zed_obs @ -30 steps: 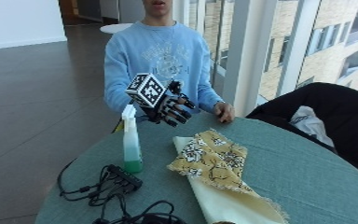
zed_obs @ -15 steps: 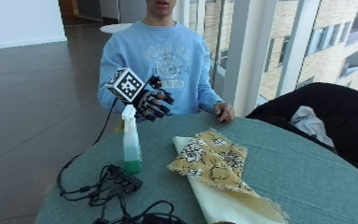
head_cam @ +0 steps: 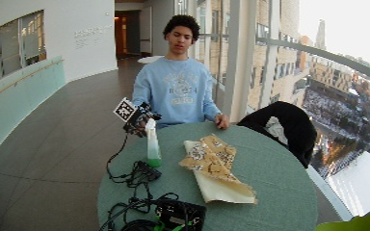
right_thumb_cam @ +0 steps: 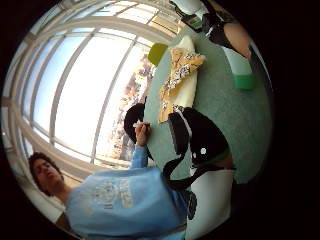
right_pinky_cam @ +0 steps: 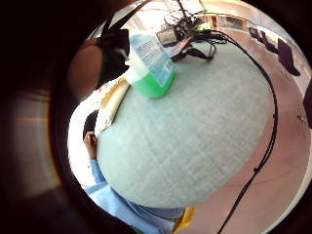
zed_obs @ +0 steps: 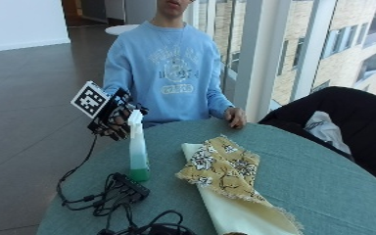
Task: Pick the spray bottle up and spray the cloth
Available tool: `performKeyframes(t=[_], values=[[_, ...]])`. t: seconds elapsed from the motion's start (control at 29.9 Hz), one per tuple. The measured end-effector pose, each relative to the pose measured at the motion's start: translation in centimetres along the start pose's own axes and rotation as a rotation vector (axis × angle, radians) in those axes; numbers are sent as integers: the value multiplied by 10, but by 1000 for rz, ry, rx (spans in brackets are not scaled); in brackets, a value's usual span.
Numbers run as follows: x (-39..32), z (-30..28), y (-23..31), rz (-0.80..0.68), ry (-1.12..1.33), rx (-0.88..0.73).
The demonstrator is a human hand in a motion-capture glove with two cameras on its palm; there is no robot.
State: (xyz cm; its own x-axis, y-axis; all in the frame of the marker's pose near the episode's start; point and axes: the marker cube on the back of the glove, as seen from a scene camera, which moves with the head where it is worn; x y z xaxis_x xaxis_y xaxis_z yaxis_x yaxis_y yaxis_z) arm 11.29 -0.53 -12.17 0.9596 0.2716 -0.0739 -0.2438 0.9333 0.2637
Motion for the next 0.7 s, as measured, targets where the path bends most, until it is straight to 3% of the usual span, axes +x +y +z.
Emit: performKeyframes(t=[0.27, 0.7], values=[[20, 13, -47, 204, -149, 100], [42, 48, -98, 290, -419, 64]])
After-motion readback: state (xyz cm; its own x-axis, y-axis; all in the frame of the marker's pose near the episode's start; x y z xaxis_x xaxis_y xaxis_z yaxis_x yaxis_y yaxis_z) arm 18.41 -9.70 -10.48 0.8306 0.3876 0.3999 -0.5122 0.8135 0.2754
